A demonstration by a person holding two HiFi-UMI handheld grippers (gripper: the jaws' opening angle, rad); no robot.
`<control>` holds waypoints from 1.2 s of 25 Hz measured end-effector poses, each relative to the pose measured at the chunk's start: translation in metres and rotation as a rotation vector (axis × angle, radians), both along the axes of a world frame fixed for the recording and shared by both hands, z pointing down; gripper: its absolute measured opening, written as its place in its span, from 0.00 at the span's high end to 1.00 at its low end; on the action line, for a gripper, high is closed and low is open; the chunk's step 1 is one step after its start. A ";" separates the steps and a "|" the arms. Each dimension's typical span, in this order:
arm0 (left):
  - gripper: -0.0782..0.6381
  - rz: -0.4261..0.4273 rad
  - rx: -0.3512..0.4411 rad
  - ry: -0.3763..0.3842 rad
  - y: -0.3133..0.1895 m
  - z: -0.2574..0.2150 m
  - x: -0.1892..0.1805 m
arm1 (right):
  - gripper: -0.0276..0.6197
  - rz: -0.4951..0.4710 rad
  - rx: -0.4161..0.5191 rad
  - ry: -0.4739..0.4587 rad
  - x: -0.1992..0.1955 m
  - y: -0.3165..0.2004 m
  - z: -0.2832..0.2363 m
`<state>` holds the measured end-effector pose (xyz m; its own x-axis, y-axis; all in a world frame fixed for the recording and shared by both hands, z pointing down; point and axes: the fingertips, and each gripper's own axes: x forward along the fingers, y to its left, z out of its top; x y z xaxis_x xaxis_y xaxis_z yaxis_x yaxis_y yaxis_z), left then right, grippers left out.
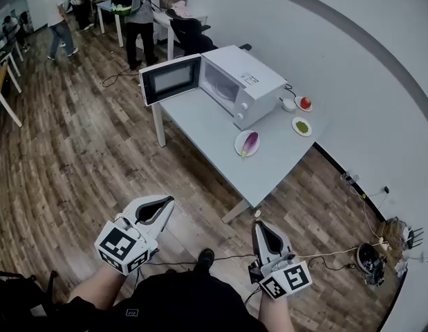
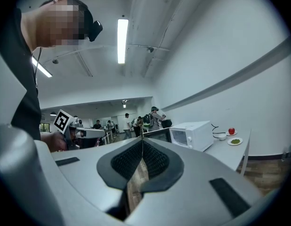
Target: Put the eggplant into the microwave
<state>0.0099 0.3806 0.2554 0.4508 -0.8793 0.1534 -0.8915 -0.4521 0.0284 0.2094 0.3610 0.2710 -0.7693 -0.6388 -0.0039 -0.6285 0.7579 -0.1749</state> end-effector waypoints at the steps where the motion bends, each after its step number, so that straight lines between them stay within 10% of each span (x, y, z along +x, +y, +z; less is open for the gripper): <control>1: 0.88 -0.011 0.004 -0.004 -0.010 -0.002 0.003 | 0.93 -0.003 0.001 -0.001 0.005 -0.009 0.001; 14: 0.88 -0.084 0.002 -0.006 -0.085 -0.004 0.041 | 0.93 0.008 -0.043 -0.041 0.052 -0.112 0.011; 30: 0.88 -0.002 -0.001 -0.102 -0.228 0.014 -0.003 | 0.93 0.077 -0.088 -0.004 0.005 -0.246 0.022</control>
